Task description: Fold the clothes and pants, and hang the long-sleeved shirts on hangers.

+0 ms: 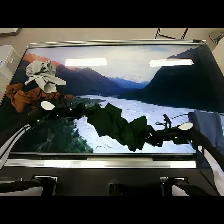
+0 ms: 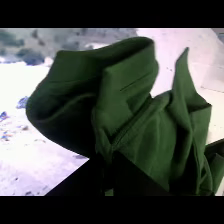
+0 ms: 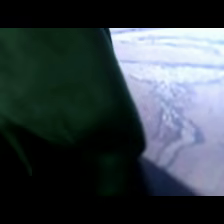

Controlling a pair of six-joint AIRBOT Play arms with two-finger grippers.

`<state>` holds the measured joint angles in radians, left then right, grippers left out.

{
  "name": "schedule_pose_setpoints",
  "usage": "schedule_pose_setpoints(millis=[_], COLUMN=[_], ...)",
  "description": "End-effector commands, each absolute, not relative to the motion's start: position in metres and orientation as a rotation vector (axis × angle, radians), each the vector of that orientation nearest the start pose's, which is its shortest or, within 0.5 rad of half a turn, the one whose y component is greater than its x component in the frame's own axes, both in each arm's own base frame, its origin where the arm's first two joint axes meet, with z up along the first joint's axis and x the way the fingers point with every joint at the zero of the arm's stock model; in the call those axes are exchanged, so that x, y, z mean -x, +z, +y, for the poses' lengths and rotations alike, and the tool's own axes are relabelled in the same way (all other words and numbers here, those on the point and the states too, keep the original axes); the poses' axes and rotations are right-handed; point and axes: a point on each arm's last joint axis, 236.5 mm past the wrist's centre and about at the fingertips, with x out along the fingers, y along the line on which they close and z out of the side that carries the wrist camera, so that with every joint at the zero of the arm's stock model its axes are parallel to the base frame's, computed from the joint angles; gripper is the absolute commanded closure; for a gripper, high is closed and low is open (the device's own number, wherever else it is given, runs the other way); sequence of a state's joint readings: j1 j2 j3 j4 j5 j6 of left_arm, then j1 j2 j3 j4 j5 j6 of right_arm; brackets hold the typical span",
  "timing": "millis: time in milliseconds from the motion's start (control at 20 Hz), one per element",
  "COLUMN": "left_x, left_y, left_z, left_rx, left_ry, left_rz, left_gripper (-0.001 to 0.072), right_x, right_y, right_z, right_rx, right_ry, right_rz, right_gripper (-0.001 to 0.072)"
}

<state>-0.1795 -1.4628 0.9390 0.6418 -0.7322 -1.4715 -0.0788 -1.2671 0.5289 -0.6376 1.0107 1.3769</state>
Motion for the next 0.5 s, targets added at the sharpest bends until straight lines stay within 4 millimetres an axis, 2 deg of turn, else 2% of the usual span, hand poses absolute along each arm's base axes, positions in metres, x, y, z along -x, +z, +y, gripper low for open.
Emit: schedule_pose_setpoints(millis=[0,50,100,150,200,250,300,350,400,450], left_x=[-0.404,-0.408,-0.414,-0.421,-0.429,-0.433,-0.431,-0.422,-0.406,-0.384], left_y=[-0.025,-0.008,0.020,0.053,0.096,0.143,0.200,0.257,0.307,0.350], left_z=[-0.202,-0.200,-0.195,-0.188,-0.176,-0.162,-0.147,-0.133,-0.124,-0.119], left_rx=[0.756,0.742,0.693,0.658,0.634,0.615,0.600,0.579,0.556,0.531], left_ry=[-0.359,-0.378,-0.420,-0.451,-0.460,-0.466,-0.470,-0.476,-0.485,-0.498], left_rz=[1.151,1.102,1.022,0.930,0.823,0.711,0.577,0.443,0.328,0.228], left_gripper=[0.0686,0.0687,0.0688,0.0688,0.0688,0.0688,0.0688,0.0688,0.0687,0.0687], right_x=[-0.268,-0.275,-0.288,-0.310,-0.337,-0.367,-0.392,-0.407,-0.410,-0.401], right_y=[-0.092,-0.078,-0.060,-0.035,-0.001,0.048,0.111,0.175,0.238,0.300], right_z=[0.162,0.161,0.154,0.138,0.116,0.088,0.061,0.041,0.027,0.020], right_rx=[-0.987,-0.941,-0.882,-0.800,-0.728,-0.658,-0.593,-0.541,-0.486,-0.427], right_ry=[0.288,0.345,0.381,0.397,0.385,0.356,0.329,0.309,0.293,0.285], right_rz=[1.523,1.507,1.473,1.401,1.301,1.158,0.985,0.817,0.659,0.516], right_gripper=[0.0662,0.0663,0.0663,0.0663,0.0663,0.0663,0.0663,0.0663,0.0663,0.0663])
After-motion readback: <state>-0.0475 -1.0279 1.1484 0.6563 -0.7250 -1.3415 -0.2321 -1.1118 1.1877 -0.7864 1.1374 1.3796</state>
